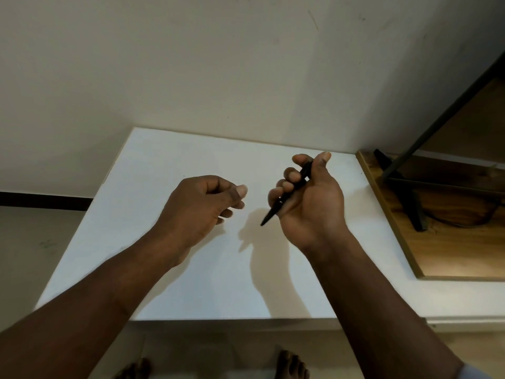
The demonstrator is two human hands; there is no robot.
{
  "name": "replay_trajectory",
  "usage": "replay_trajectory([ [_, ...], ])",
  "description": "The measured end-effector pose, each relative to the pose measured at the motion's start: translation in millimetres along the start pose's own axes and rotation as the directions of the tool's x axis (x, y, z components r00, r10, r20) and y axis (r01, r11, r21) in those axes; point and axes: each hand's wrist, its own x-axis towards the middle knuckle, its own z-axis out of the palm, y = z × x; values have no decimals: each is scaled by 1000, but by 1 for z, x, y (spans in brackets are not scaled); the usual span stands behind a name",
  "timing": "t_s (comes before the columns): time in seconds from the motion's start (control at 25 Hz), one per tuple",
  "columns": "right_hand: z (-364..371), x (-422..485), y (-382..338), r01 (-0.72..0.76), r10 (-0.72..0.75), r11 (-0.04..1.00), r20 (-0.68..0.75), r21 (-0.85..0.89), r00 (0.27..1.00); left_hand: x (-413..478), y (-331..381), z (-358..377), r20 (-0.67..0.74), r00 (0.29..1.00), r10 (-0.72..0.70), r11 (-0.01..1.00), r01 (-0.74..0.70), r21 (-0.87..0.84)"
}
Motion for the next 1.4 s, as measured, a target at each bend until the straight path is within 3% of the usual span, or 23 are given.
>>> replay_trajectory([
  [0.2, -9, 4, -15, -94, 94, 983, 6, 158, 996, 6, -5, -7, -134, 987, 91, 978, -64, 197],
  [0.56, -14, 2, -18, -205, 196, 937, 58, 282, 979, 6, -12, -2, -57, 993, 103, 947, -80, 311],
  [0.76, -13, 2, -17, -229, 218, 931, 67, 286, 974, 2, -12, 6, 63, 991, 117, 940, -131, 314],
  [1.16, -4, 0, -16, -194, 180, 960, 88, 201, 980, 0, -11, 6, 78, 991, 107, 942, -126, 312],
  [1.4, -9, 2, -20, -213, 172, 931, 157, 296, 972, -2, -8, 6, 91, 990, 103, 952, -125, 278],
])
